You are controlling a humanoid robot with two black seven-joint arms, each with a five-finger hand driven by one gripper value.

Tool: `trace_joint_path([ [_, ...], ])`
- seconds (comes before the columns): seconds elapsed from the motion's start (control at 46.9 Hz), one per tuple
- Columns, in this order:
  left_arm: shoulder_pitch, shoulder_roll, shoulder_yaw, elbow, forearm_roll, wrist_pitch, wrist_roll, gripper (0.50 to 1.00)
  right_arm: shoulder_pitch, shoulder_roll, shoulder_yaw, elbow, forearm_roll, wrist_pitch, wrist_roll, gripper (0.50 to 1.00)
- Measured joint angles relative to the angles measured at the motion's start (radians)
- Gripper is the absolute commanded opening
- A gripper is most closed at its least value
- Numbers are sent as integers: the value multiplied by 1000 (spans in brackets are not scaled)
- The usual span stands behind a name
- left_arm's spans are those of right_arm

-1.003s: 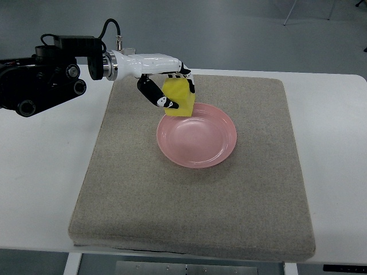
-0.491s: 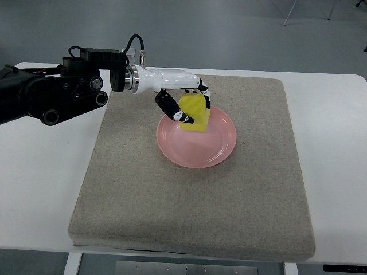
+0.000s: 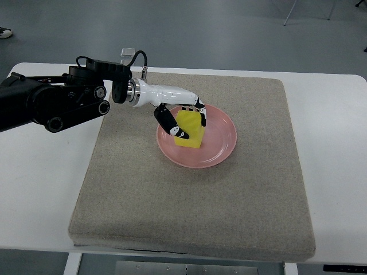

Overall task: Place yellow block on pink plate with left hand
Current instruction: 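Lower the cube onto the plate and open the left hand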

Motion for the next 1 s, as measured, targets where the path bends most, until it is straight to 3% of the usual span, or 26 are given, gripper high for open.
trace_joint_path([
  [0.128,2,0,0,2,3,0,0,500,0,0,0,0,0,0,0,924],
  [0.171,4,0,0,3,9,1,0,774,0,0,0,0,0,0,0,924],
  [0.192,5,0,0,5,14,5,0,856,0,0,0,0,0,0,0,924],
  [0.363,10,0,-3,15,29,10,0,893,0,0,0,0,0,0,0,924],
  [0.427,10,0,-3,15,29,11,0,975,0,0,0,0,0,0,0,924],
  [1.003,17,26,-19,32,10,11,0,992,0,0,0,0,0,0,0,924],
])
